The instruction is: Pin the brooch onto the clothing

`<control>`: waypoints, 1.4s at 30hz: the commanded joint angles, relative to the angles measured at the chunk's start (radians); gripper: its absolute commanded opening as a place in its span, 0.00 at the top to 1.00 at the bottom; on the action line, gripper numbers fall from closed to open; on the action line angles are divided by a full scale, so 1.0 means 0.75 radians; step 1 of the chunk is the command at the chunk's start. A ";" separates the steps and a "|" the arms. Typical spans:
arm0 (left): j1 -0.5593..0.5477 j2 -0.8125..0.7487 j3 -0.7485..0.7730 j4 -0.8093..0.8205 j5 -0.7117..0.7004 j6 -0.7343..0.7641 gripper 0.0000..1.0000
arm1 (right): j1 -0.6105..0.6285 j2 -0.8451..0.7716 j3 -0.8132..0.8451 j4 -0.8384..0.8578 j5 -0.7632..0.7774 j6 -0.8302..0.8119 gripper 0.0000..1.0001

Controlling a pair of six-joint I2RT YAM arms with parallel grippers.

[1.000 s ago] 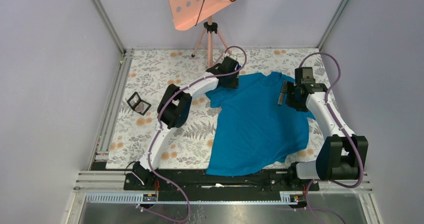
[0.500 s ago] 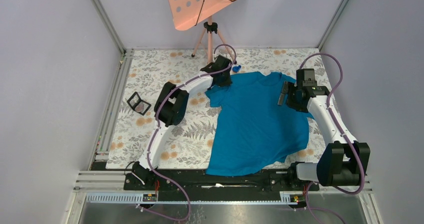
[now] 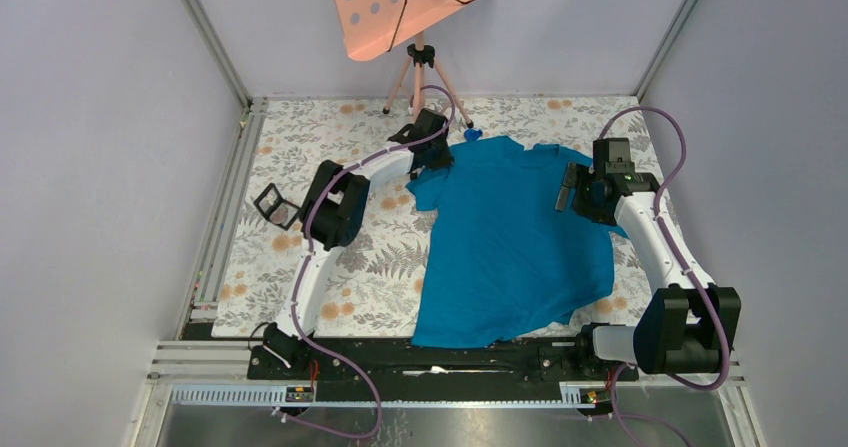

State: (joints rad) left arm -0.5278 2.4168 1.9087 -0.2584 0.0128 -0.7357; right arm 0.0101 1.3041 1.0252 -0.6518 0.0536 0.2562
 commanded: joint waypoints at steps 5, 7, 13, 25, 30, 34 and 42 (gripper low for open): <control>0.003 -0.148 -0.093 0.107 0.046 0.035 0.61 | -0.005 -0.050 -0.017 0.019 0.002 0.031 0.13; -0.022 -0.207 -0.143 0.172 0.074 0.101 0.43 | -0.004 -0.079 -0.028 0.019 0.000 0.036 0.12; -0.105 -0.359 -0.203 0.210 0.110 0.318 0.30 | -0.005 -0.187 -0.078 0.021 -0.039 0.042 0.10; -0.271 -0.874 -0.639 0.169 -0.038 0.504 0.22 | -0.004 -0.381 -0.161 0.018 -0.189 0.051 0.08; -0.272 -1.221 -0.963 0.087 -0.175 0.510 0.21 | -0.005 -0.492 -0.189 0.025 -0.273 0.056 0.05; -0.237 -1.490 -1.187 -0.015 -0.302 0.487 0.18 | -0.005 -0.552 -0.231 0.065 -0.367 0.077 0.05; 0.103 -1.733 -1.400 -0.206 -0.425 0.343 0.10 | -0.005 -0.575 -0.239 0.073 -0.461 0.097 0.07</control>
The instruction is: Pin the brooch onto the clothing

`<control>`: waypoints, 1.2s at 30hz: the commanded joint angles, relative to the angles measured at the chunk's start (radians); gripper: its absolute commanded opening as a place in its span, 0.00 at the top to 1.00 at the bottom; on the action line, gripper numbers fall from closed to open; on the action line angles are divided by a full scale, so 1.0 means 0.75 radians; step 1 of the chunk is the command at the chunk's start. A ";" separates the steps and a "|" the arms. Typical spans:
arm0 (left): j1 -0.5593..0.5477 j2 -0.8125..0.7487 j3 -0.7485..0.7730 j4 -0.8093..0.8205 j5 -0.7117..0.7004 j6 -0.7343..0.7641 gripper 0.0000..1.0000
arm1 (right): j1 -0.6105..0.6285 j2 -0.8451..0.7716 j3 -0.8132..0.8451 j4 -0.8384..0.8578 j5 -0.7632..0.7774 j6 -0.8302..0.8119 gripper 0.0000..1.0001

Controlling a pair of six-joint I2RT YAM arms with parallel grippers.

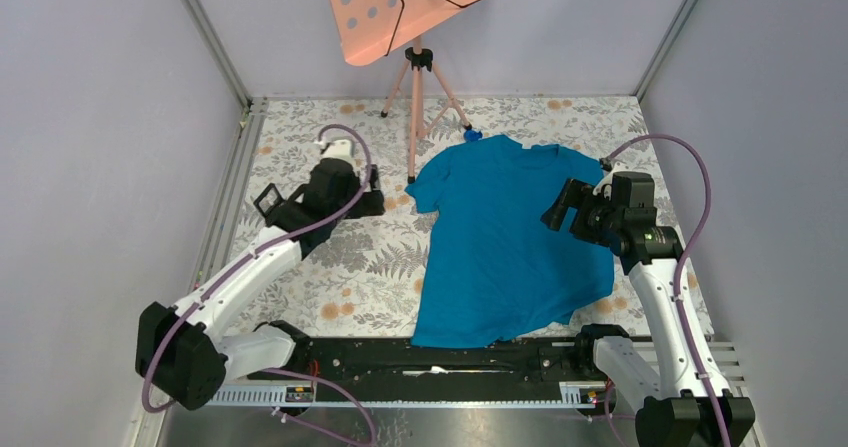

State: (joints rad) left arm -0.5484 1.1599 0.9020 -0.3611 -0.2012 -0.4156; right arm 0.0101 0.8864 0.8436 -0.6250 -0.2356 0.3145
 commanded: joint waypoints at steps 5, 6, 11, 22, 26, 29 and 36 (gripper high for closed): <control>0.403 -0.085 -0.171 0.003 -0.117 -0.178 0.11 | -0.005 -0.004 0.033 0.000 -0.137 0.016 0.10; 0.449 -0.093 -0.197 0.043 -0.113 -0.181 0.11 | -0.005 -0.011 0.029 0.002 -0.147 0.016 0.10; 0.711 -0.068 -0.265 0.138 -0.055 -0.191 0.11 | -0.004 -0.036 -0.003 -0.012 -0.183 0.026 0.10; 1.011 0.181 -0.247 0.256 0.066 -0.218 0.22 | -0.005 -0.088 -0.022 -0.036 -0.259 0.034 0.10; 1.017 0.269 -0.215 0.269 0.051 -0.213 0.33 | -0.005 -0.084 -0.021 -0.034 -0.269 0.034 0.10; 1.031 0.325 -0.191 0.266 0.062 -0.207 0.33 | -0.005 -0.082 -0.024 -0.036 -0.271 0.032 0.10; 1.054 0.393 -0.143 0.266 0.063 -0.204 0.32 | -0.004 -0.079 -0.026 -0.036 -0.282 0.034 0.10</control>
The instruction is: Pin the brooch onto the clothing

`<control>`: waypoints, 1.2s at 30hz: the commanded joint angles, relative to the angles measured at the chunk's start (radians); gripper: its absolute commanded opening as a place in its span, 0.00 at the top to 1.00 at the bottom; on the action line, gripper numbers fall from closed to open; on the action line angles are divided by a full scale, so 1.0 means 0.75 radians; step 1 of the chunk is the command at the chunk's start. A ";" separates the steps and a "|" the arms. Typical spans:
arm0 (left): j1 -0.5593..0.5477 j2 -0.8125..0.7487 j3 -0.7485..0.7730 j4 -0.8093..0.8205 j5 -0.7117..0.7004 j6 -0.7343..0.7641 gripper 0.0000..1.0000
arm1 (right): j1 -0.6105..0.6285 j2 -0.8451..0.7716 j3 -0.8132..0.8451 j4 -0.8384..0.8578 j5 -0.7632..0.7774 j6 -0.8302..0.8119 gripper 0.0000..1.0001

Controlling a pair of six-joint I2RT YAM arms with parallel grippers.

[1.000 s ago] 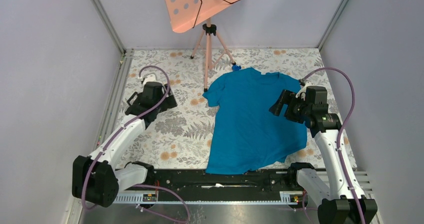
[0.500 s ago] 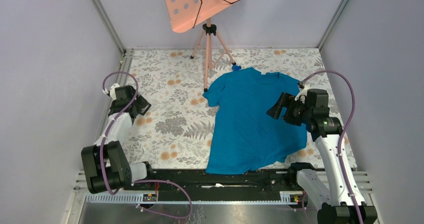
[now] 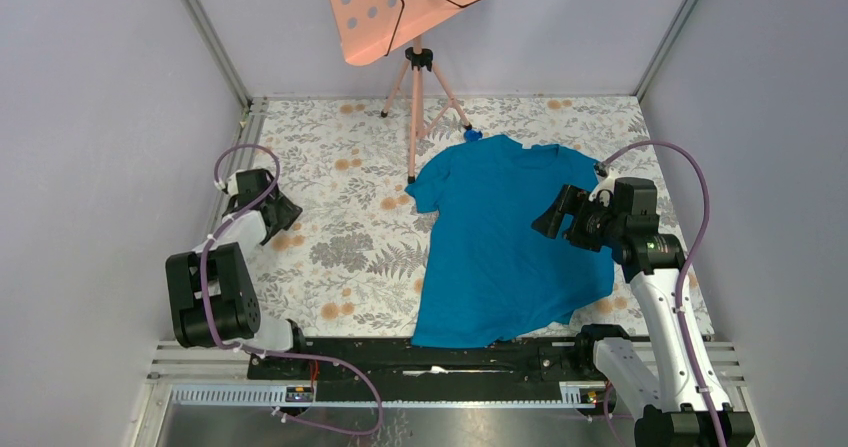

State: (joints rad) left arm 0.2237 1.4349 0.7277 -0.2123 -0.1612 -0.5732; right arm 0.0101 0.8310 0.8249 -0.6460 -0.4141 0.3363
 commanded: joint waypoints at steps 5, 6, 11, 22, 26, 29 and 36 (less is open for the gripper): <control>0.049 0.092 0.129 0.060 0.037 0.021 0.33 | -0.005 -0.010 0.002 -0.013 -0.046 0.006 0.10; 0.053 0.105 0.136 0.058 0.043 0.024 0.34 | -0.005 -0.012 0.002 -0.014 -0.045 0.005 0.10; 0.061 0.148 0.168 0.041 0.062 0.026 0.37 | -0.005 -0.022 -0.001 -0.026 -0.041 0.005 0.10; 0.085 0.210 0.204 0.013 0.072 0.044 0.47 | -0.004 -0.052 -0.003 -0.046 -0.036 0.009 0.10; 0.090 0.219 0.209 0.008 0.078 0.044 0.51 | -0.005 -0.054 0.003 -0.049 -0.036 0.011 0.10; 0.089 0.214 0.204 0.009 0.076 0.046 0.55 | -0.005 -0.059 0.002 -0.050 -0.035 0.011 0.10; 0.090 0.154 0.156 0.023 0.066 0.038 0.66 | -0.005 -0.068 -0.002 -0.054 -0.034 0.013 0.10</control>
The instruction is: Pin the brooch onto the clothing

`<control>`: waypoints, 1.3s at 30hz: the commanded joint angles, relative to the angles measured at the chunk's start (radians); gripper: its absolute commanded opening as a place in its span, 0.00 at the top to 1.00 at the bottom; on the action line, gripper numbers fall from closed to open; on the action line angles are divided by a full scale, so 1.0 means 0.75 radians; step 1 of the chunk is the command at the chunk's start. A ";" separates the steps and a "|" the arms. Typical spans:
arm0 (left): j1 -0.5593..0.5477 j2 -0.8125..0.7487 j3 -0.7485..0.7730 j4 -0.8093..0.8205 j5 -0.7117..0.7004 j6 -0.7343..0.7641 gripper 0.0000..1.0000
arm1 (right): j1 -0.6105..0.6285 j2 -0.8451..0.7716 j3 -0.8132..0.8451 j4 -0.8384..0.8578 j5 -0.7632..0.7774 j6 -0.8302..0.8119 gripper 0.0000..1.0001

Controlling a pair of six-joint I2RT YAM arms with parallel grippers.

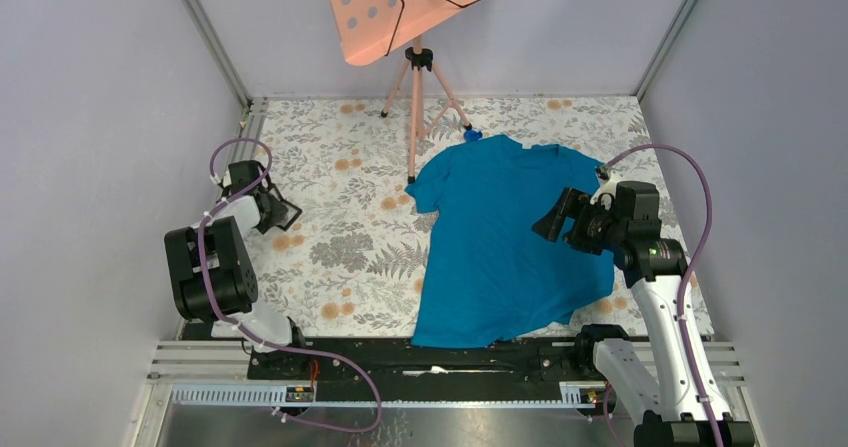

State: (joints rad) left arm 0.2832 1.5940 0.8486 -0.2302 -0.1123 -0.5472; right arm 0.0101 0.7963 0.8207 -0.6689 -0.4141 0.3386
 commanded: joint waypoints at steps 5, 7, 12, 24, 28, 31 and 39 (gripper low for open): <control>0.009 -0.133 -0.039 0.052 0.002 -0.005 0.70 | -0.005 -0.028 0.002 -0.023 -0.037 0.012 0.10; 0.010 -0.170 -0.049 0.046 0.004 -0.005 0.70 | -0.005 -0.031 0.001 -0.024 -0.037 0.014 0.10; 0.007 -0.229 -0.051 0.034 -0.006 0.001 0.73 | -0.005 -0.033 -0.005 -0.017 -0.040 0.019 0.09; 0.011 -0.144 -0.028 0.030 0.013 0.009 0.54 | -0.005 -0.043 -0.022 -0.017 -0.047 0.019 0.09; 0.011 -0.096 -0.007 0.019 0.010 0.018 0.44 | -0.005 -0.042 -0.024 -0.016 -0.050 0.020 0.09; 0.011 -0.066 0.000 0.023 0.008 0.022 0.43 | -0.005 -0.044 -0.026 -0.018 -0.053 0.020 0.09; 0.011 -0.013 0.023 0.033 0.008 0.026 0.44 | -0.005 -0.043 -0.028 -0.016 -0.057 0.020 0.09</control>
State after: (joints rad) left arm 0.2840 1.5799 0.8238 -0.2375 -0.1078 -0.5419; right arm 0.0101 0.7738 0.8024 -0.6754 -0.4324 0.3466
